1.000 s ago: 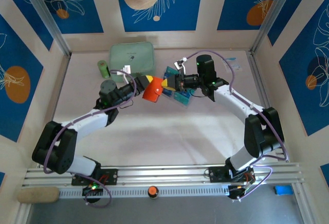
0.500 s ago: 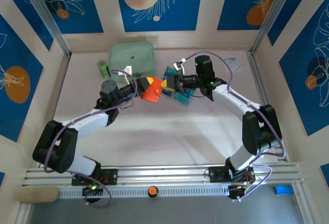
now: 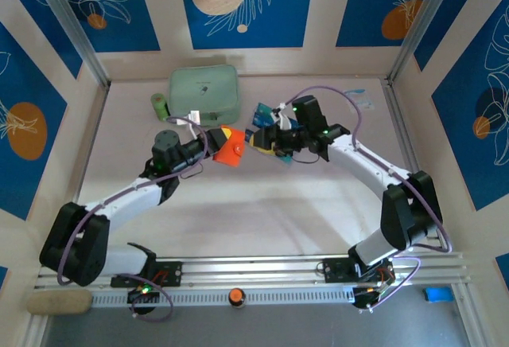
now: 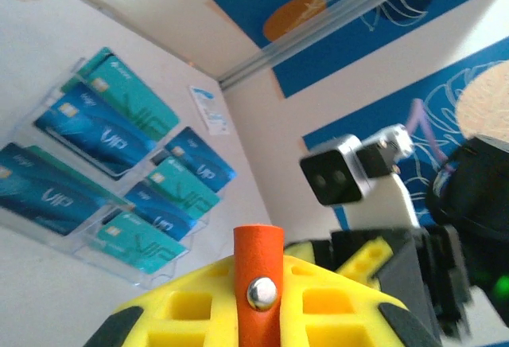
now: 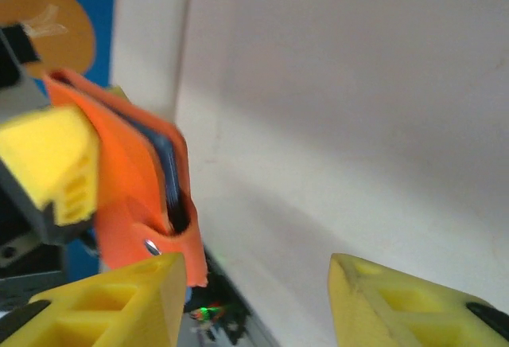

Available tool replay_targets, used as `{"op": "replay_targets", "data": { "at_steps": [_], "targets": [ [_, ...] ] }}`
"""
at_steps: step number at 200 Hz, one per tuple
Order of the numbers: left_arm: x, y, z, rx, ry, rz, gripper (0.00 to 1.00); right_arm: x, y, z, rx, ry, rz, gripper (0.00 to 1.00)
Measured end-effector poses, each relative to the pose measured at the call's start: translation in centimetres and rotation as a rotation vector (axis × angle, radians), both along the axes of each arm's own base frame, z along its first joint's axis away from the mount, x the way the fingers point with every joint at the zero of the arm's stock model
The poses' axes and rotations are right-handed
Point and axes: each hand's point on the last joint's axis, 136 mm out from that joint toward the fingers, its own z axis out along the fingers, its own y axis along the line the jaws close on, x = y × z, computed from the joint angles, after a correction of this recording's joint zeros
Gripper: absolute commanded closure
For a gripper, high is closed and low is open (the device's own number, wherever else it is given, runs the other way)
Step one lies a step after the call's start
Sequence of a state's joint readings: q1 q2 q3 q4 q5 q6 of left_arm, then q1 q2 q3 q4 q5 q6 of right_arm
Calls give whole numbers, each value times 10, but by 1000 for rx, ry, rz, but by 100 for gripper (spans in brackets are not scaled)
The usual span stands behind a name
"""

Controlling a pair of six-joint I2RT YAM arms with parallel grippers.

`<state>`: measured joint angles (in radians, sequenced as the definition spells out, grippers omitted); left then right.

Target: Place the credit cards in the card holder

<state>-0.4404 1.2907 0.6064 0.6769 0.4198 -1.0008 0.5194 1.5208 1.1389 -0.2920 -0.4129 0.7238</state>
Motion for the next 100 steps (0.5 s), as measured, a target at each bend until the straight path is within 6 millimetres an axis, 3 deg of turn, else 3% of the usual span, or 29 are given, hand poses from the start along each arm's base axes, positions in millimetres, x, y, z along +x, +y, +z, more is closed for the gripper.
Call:
{"op": "replay_targets", "data": {
  "at_steps": [38,100],
  "targets": [
    [-3,6,-11,57,47,85,100,-21,21,-19,-167,-45,9,47],
    [-7,9,-31,121,113,147,100,-6,46,-4,-222,-151,-12,47]
  ]
}}
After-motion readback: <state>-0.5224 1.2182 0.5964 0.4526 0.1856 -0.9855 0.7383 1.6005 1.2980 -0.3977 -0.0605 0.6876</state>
